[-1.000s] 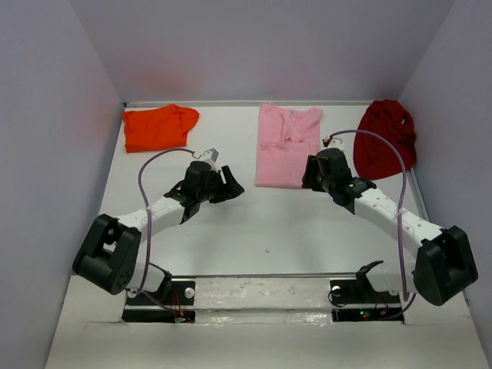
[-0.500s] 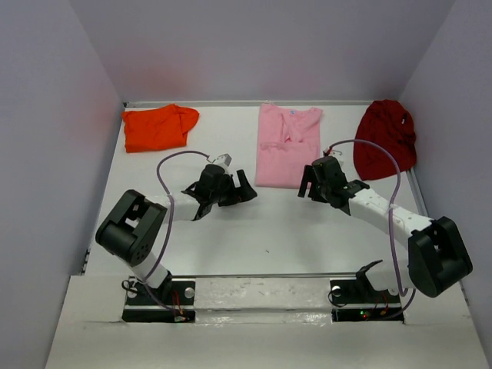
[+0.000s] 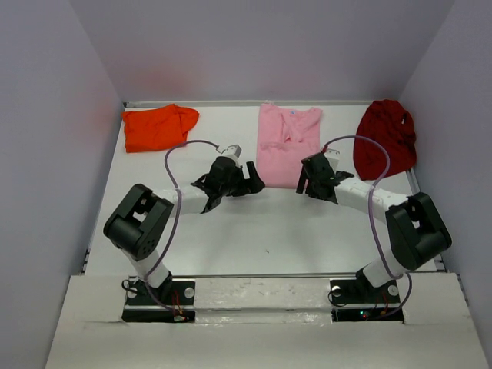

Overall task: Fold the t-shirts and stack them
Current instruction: Fold the tshirt

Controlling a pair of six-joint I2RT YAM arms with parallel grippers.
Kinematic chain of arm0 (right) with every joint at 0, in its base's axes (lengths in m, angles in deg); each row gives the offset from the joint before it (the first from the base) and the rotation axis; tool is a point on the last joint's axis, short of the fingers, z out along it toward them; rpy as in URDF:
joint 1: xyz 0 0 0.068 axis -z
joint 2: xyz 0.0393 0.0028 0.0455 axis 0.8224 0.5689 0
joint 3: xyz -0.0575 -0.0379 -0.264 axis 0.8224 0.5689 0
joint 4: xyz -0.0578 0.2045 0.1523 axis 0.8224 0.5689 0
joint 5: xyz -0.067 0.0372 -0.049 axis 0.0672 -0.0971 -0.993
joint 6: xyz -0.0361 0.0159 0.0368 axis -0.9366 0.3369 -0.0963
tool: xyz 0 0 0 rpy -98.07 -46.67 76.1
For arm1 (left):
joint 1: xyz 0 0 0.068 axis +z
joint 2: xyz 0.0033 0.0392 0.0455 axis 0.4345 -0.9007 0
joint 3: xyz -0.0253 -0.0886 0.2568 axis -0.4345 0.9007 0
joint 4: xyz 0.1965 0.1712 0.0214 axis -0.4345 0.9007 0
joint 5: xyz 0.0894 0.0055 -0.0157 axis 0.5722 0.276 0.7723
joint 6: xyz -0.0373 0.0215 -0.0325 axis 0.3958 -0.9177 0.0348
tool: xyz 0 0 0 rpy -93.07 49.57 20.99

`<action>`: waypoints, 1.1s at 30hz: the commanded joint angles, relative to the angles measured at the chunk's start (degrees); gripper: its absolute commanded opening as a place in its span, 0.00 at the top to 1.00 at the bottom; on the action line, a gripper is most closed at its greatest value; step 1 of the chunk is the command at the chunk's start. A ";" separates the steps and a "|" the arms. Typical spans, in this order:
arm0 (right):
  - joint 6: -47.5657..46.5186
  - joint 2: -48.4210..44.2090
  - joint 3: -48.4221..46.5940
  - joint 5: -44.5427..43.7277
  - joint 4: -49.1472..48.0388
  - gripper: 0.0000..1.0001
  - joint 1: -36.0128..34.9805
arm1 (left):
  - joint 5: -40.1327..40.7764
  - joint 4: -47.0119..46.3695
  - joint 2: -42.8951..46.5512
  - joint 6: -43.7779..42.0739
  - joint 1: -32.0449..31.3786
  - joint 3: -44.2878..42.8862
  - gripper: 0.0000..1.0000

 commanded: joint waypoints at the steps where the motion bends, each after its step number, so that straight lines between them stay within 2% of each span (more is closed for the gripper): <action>1: 3.93 4.59 -5.21 -5.04 3.27 0.15 0.13 | 6.17 1.67 -0.84 -3.51 -0.90 -4.09 0.03; 16: 7.71 5.21 -7.32 -11.80 3.62 0.15 0.13 | 6.09 1.59 -5.15 -4.39 -0.90 -7.25 0.05; 33: 7.80 11.72 -9.35 -14.79 6.78 0.16 0.13 | 3.80 2.29 -8.93 -4.92 -0.90 -12.35 0.07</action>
